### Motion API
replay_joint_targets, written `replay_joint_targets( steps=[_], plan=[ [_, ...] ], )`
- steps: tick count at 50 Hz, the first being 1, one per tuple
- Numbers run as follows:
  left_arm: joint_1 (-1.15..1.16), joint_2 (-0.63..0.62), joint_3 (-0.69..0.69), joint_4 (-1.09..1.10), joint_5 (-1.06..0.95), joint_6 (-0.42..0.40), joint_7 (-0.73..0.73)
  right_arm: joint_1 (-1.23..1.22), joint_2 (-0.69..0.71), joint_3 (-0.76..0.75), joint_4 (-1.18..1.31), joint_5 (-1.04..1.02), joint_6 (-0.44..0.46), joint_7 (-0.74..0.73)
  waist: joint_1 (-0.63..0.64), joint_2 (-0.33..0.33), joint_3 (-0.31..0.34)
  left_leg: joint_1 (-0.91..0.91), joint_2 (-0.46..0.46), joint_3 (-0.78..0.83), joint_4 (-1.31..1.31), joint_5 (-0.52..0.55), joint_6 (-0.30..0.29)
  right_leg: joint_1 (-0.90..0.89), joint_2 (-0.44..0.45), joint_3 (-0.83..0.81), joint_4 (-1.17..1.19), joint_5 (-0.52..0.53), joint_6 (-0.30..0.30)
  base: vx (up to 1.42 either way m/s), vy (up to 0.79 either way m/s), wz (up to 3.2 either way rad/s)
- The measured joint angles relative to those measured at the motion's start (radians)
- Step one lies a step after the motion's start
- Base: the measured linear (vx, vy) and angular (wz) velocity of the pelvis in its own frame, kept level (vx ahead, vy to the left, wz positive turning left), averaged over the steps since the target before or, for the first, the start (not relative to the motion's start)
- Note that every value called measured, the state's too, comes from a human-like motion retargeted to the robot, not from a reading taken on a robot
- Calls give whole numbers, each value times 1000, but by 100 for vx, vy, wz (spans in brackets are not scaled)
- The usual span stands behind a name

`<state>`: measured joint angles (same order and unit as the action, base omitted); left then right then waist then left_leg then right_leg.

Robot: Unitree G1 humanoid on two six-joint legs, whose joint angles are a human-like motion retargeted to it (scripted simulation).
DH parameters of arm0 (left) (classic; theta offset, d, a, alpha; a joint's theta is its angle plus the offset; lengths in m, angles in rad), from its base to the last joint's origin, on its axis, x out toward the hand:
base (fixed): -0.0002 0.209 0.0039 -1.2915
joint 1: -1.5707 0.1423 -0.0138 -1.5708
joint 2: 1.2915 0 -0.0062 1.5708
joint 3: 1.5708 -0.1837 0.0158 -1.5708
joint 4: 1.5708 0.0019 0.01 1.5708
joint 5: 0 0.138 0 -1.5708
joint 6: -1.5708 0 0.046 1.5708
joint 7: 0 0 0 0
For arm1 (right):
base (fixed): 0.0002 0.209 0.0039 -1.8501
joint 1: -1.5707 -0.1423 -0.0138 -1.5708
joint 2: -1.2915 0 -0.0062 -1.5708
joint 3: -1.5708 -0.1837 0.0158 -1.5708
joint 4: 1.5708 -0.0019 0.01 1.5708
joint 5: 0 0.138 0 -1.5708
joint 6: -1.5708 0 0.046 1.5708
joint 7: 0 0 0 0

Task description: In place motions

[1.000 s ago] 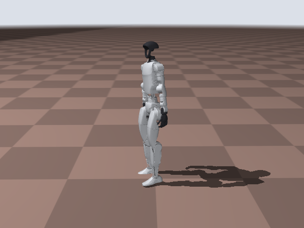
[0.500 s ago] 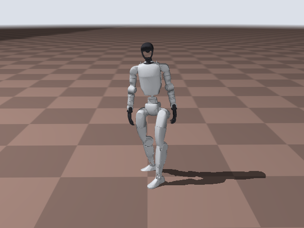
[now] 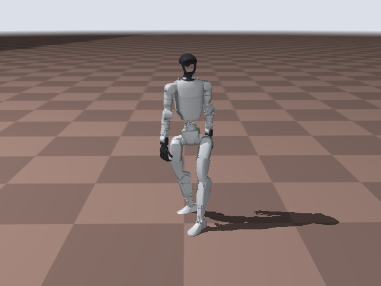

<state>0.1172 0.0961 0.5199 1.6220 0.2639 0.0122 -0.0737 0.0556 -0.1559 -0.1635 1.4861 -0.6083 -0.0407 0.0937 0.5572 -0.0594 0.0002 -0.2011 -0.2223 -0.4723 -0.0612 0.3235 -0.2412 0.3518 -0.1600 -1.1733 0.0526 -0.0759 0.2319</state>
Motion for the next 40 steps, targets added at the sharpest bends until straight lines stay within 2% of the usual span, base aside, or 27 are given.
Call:
replay_joint_targets(
  steps=[10, 16, 21, 29, 40],
  plan=[
    [-41, 48, -30, -36, -13, 1, -8, 18, -4, -9, 4, -11, 4, -2, -75, -6, -22, 11, 16, 19, 7, -30, 99, -43, -24, 67, 1, 28, -15, 8, -6, -57],
    [-28, 60, -35, -54, -21, 0, -26, 13, -4, -18, -2, 13, 9, 0, -160, -2, -34, 29, 31, 71, 27, -82, 192, -92, -47, 195, -11, 59, -39, 16, -11, -142],
    [-9, 63, -32, -57, -9, 8, -35, 1, -5, 2, -17, 7, 4, 14, -246, 12, -37, 58, 62, 175, 43, -132, 244, -139, -57, 331, -29, 88, -61, 16, -14, -187],
    [9, 36, -20, -88, -14, 8, -51, -6, -13, 44, 5, 24, 15, 9, -405, 44, -33, 123, 123, 379, 56, -203, 282, -225, -40, 611, -43, 144, -97, 11, -19, -176],
    [-9, 5, -50, -180, -45, -9, -76, -9, -31, 73, 37, 20, 38, -8, -603, 81, -14, 192, 178, 565, 60, -266, 295, -311, 13, 866, -35, 196, -130, -7, -19, -116]
  ],
)
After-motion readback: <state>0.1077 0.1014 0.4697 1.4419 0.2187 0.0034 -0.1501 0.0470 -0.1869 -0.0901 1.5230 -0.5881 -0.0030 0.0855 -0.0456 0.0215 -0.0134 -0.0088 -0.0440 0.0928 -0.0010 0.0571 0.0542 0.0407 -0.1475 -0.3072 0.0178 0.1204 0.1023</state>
